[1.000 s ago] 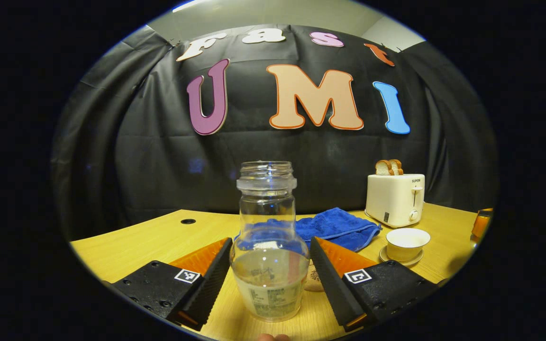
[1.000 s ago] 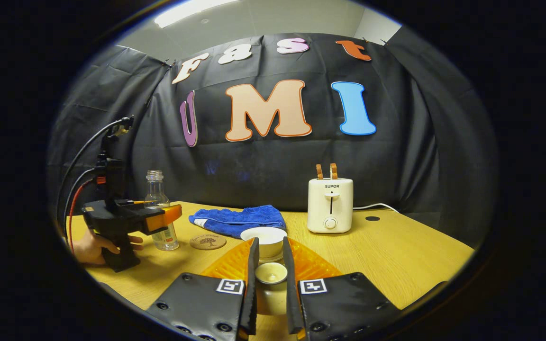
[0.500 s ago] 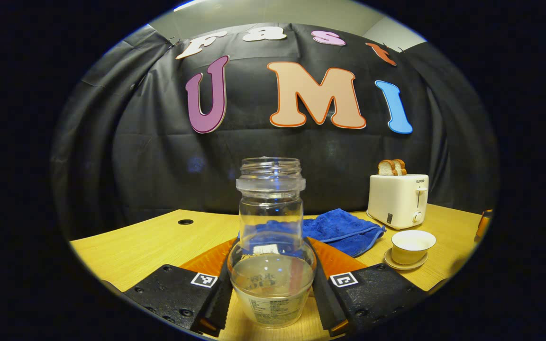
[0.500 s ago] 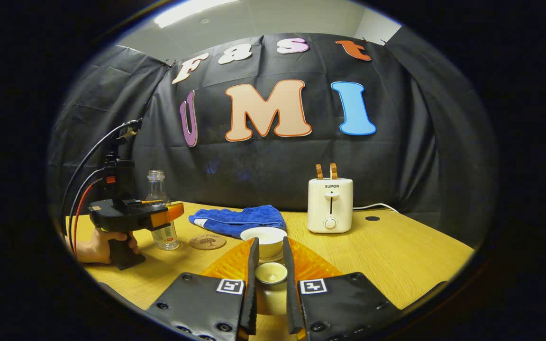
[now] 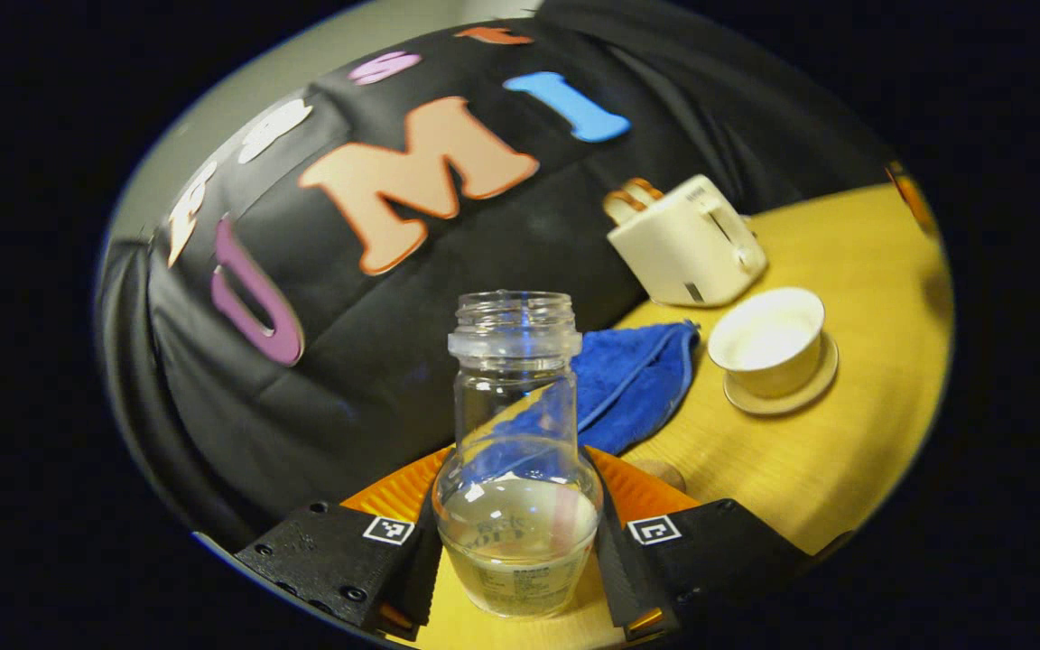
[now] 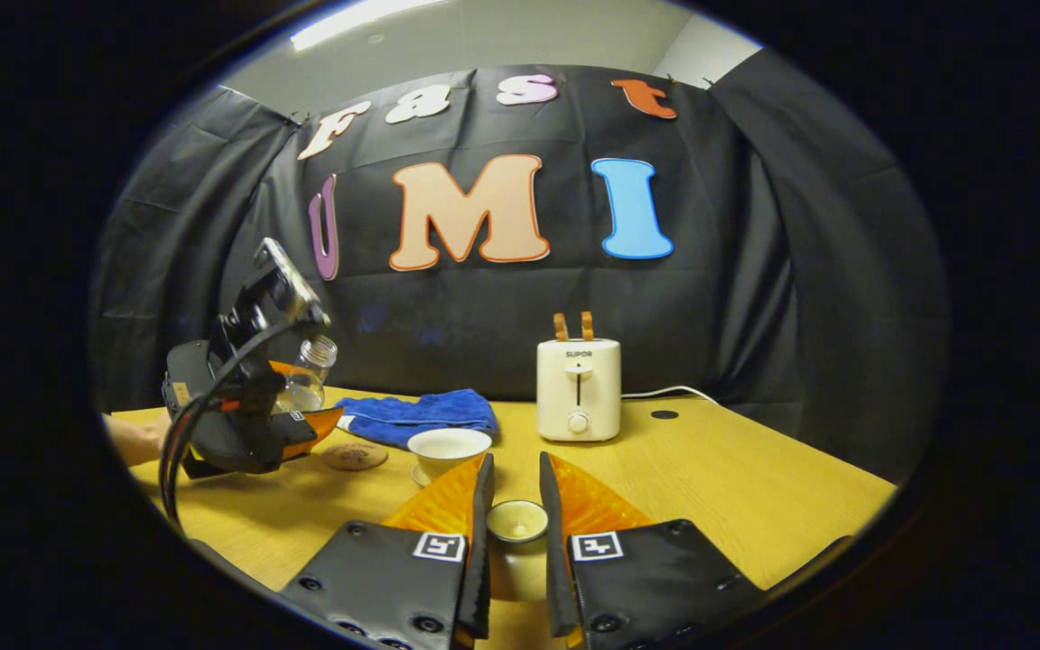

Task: Open the teacup lid with one hand, grasp the water bottle and pour water into the teacup with the other hand; after pouring, place the water bottle on the coaster and then close the teacup lid.

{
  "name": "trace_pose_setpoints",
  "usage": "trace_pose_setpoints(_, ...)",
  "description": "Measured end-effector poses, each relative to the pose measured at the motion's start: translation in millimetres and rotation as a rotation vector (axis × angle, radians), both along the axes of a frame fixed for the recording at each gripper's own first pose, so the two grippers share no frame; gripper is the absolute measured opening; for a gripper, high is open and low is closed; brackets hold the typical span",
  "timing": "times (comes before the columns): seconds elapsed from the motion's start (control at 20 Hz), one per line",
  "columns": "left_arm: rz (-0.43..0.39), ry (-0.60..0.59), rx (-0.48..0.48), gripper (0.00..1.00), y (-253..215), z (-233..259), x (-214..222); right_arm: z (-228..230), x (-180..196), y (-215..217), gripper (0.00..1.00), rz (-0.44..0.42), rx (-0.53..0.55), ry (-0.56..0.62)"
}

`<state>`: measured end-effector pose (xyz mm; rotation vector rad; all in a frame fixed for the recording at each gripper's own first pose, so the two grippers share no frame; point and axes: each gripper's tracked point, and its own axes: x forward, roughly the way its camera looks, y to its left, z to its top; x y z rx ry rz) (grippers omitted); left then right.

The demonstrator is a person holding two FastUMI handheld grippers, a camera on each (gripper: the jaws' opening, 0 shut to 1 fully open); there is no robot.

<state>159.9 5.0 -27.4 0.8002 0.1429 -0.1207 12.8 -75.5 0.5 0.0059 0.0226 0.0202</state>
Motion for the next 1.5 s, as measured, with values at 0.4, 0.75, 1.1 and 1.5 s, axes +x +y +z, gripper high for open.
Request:
trace_pose_setpoints(0.4,-0.161,0.051,0.522,0.71,-39,-20,39,1,-2,-4,0.29,-0.006,-0.003,0.001)
trace_pose_setpoints(0.75,-0.218,0.086,0.715,0.68,-48,-23,36,2,-6,-16,0.29,-0.043,-0.005,-0.004)
trace_pose_setpoints(1.1,-0.237,0.094,0.868,0.67,-51,-13,43,3,-9,-20,0.28,-0.054,-0.005,-0.007)
trace_pose_setpoints(1.5,-0.228,0.126,1.009,0.67,-45,2,46,3,-10,-22,0.29,-0.051,-0.005,-0.007)
